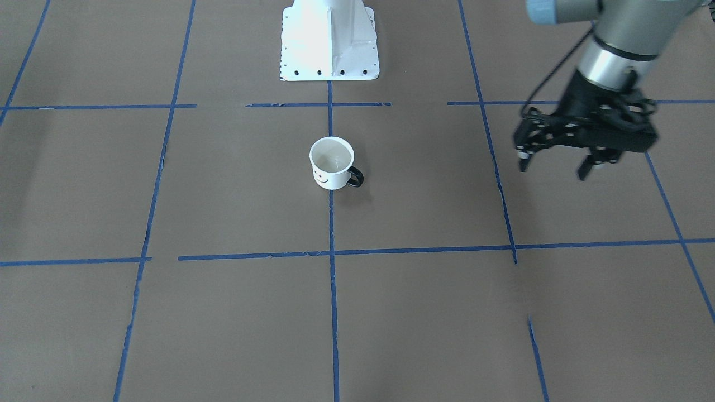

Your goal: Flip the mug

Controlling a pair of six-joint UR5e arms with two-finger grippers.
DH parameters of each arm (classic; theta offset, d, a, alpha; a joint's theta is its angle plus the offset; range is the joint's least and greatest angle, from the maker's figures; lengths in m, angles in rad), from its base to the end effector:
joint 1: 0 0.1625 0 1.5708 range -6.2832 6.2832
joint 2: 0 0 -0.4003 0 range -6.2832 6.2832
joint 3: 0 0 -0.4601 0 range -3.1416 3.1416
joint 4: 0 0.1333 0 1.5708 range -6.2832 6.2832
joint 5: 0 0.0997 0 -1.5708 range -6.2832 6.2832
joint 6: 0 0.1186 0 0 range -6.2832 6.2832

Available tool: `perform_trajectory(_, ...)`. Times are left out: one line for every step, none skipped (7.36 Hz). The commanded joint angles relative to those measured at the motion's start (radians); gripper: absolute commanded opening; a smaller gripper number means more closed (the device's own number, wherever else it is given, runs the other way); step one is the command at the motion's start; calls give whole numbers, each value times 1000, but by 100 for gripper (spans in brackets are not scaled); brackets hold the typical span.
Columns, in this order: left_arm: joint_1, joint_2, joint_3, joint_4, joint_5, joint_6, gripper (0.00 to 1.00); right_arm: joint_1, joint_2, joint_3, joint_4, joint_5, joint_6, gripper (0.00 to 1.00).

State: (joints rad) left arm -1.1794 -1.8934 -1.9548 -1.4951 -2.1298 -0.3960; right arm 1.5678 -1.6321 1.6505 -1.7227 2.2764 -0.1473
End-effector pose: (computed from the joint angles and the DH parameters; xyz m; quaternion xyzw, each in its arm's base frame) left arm 0.1702 -0.5969 0.2658 0.1748 0.3566 0.0835 0.9140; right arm 0.0548 -0.5225 0.6563 -0.0376 -0.3484 -0.0473 0.9354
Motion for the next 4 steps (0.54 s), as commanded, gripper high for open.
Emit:
perform_trajectory(-246,169,115,-13,-106,367,100,0,0,0,0,0,0,100)
perform_trajectory(-270,245,143,-10,-107,399,100,0,0,0,0,0,0,100)
perform_trajectory(-272,293,184,-8,-108,399,100,0,0,0,0,0,0,100)
perform_trajectory(-278,319,227,-10,-111,404,100,0,0,0,0,0,0,100)
